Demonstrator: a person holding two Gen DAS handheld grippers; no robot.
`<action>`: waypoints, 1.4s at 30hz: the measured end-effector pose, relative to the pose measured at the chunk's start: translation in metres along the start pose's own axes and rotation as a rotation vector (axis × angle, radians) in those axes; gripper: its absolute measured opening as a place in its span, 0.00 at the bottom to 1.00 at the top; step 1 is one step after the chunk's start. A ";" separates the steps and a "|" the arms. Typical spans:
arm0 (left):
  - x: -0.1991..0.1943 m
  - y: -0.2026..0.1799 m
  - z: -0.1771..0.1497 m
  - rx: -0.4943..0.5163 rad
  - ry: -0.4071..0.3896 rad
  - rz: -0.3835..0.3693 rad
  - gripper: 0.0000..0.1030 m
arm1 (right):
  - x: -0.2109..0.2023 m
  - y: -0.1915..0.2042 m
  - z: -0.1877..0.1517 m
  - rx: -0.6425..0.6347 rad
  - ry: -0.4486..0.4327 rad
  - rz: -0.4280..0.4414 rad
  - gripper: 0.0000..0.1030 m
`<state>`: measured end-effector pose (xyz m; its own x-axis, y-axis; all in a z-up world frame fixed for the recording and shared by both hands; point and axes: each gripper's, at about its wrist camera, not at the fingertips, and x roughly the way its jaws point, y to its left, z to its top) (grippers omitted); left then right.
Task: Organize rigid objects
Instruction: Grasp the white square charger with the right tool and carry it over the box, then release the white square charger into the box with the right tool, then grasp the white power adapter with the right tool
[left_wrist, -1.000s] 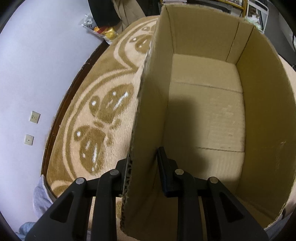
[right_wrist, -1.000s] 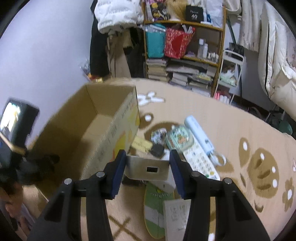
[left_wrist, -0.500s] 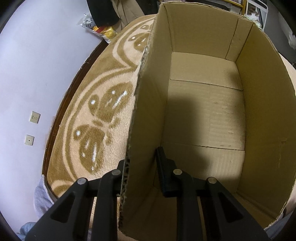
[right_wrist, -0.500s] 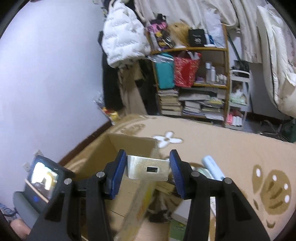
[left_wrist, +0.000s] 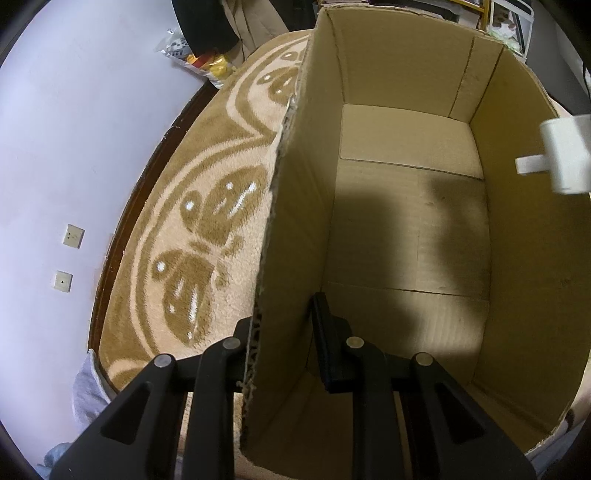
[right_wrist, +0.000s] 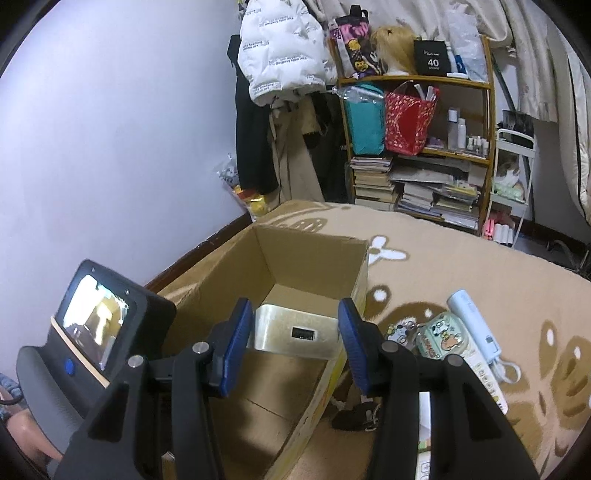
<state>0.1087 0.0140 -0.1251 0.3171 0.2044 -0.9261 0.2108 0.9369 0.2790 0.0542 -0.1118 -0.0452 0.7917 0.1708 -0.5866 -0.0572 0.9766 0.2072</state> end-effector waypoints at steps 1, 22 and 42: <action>0.000 0.000 0.000 0.001 -0.001 0.001 0.19 | 0.001 0.000 -0.001 -0.001 0.004 0.000 0.49; 0.001 0.001 -0.001 0.004 -0.004 0.007 0.21 | -0.011 -0.043 0.005 0.090 -0.062 -0.157 1.00; 0.001 0.003 -0.001 0.005 -0.001 0.006 0.22 | 0.020 -0.099 -0.033 0.291 0.121 -0.208 1.00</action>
<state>0.1086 0.0170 -0.1254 0.3189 0.2101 -0.9242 0.2138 0.9340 0.2861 0.0556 -0.2009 -0.1032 0.6893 0.0040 -0.7245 0.2861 0.9172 0.2773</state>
